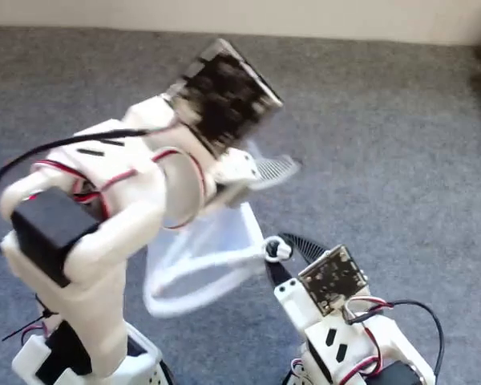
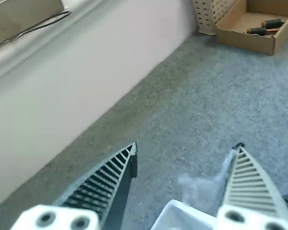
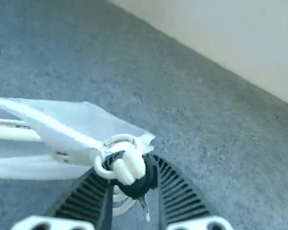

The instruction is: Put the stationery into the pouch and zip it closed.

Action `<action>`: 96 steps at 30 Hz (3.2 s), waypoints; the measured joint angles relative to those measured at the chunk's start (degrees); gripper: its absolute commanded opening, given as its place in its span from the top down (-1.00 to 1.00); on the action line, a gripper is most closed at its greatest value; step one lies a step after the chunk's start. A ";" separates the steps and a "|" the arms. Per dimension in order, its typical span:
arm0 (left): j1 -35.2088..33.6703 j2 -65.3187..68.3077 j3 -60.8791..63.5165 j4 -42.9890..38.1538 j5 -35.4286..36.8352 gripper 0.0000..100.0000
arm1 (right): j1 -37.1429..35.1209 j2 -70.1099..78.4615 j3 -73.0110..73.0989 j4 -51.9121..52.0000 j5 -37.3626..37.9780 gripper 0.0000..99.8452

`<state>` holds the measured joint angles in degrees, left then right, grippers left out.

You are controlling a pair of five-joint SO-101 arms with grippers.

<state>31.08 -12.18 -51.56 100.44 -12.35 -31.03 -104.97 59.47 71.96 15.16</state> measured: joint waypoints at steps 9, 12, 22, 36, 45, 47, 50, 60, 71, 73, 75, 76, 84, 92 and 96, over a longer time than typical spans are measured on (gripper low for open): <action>-12.66 -15.21 14.59 0.09 2.73 0.49 | 0.00 0.70 0.00 -15.91 -8.44 0.99; -12.75 -24.44 24.09 0.09 2.73 0.49 | 0.00 0.70 0.70 -21.89 -9.49 0.99; -12.75 -45.71 49.76 0.09 2.73 0.49 | 0.09 8.88 11.16 -42.46 -10.20 0.99; -17.85 -62.86 74.73 -0.53 -3.69 0.50 | -0.26 23.65 0.53 -39.38 -10.20 0.99; -33.05 -67.43 89.85 -16.62 -3.87 0.50 | -0.26 24.88 -10.37 -14.95 -9.76 0.99; -34.46 -67.43 93.10 -22.24 -2.37 0.50 | -0.26 25.05 -12.40 -10.99 -7.82 0.99; -35.78 -67.43 96.79 -30.07 1.14 0.50 | -0.26 25.05 -14.68 -5.63 -5.71 0.99; -30.59 -67.43 105.93 -47.74 5.01 0.50 | -3.87 24.44 -16.62 4.66 -4.75 0.99; -27.78 -68.22 106.99 -42.99 0.70 0.50 | -4.75 24.35 -16.62 5.80 -4.75 0.99; -28.22 -68.31 106.90 -41.05 0.00 0.50 | -4.92 23.65 -16.62 5.80 -4.75 0.99; -29.54 -68.31 105.67 -38.77 -0.26 0.50 | -4.92 20.92 -16.62 5.80 -4.75 0.99; -30.15 -68.40 105.05 -37.36 -0.88 0.50 | -4.92 18.99 -16.62 5.80 -4.57 0.99; -30.95 -77.63 100.66 -20.40 -6.15 0.50 | -4.92 13.63 -16.62 5.80 -1.49 0.99; -37.71 -79.82 102.15 -17.76 -12.31 0.50 | -5.19 13.63 -16.62 5.80 -1.14 0.99; -42.90 -80.70 104.44 -18.81 -13.89 0.50 | -5.27 13.63 -16.62 5.80 -0.97 0.99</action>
<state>-11.82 -92.88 52.88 81.63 -26.24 -36.31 -91.34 42.86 77.76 14.20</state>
